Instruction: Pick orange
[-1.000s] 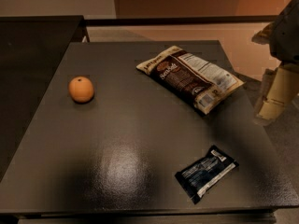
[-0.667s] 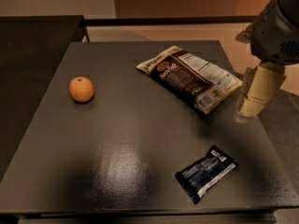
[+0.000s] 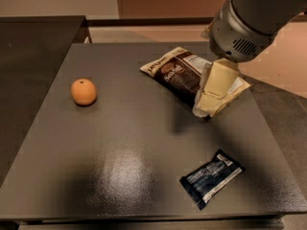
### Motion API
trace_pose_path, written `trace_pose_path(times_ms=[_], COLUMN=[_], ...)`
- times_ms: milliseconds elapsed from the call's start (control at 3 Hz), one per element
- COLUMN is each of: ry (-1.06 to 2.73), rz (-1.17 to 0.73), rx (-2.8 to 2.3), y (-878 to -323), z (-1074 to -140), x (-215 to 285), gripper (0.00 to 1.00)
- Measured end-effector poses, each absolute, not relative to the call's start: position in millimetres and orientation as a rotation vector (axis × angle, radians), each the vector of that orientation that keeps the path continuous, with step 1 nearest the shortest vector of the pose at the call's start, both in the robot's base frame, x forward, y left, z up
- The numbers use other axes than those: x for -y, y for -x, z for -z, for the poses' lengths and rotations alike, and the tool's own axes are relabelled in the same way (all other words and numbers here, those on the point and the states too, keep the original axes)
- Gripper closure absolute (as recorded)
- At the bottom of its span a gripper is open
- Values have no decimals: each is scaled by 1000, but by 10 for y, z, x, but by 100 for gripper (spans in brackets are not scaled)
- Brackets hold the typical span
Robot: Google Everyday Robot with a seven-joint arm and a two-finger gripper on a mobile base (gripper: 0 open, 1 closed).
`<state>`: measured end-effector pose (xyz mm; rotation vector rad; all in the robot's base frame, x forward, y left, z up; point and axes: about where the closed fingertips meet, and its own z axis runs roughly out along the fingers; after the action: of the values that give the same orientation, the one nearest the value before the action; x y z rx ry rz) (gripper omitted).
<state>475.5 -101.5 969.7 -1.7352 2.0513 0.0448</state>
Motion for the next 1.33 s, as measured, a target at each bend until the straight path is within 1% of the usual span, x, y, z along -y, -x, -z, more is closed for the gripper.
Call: trace_pose_path(times_ms=[667, 1333], ry=[1731, 1752], rz=[-170, -270], rx=[-1959, -1912], y=[-4945, -5172], z=[-9437, -9179], x=[194, -446], gripper=[0, 0])
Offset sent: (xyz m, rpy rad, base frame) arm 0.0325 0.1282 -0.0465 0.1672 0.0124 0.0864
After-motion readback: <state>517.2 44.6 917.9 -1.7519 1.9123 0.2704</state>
